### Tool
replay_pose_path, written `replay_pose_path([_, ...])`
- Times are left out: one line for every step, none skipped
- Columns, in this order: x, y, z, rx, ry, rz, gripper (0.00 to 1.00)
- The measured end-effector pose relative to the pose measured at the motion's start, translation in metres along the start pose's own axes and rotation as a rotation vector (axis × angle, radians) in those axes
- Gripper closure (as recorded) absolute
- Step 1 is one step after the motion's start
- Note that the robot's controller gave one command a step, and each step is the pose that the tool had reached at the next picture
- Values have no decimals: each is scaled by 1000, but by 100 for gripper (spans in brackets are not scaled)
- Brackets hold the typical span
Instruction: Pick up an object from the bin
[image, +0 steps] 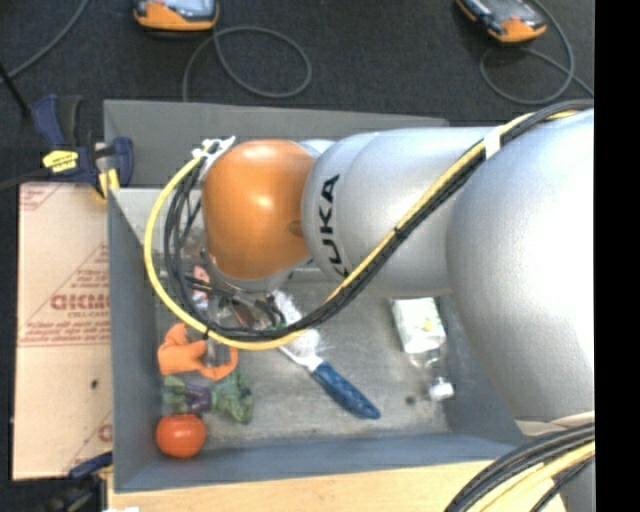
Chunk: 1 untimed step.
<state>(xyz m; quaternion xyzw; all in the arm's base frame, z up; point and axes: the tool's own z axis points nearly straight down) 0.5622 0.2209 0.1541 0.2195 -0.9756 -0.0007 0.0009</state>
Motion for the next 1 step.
replay_pose_path([-7, -4, -67, 3, -22, 0, 100])
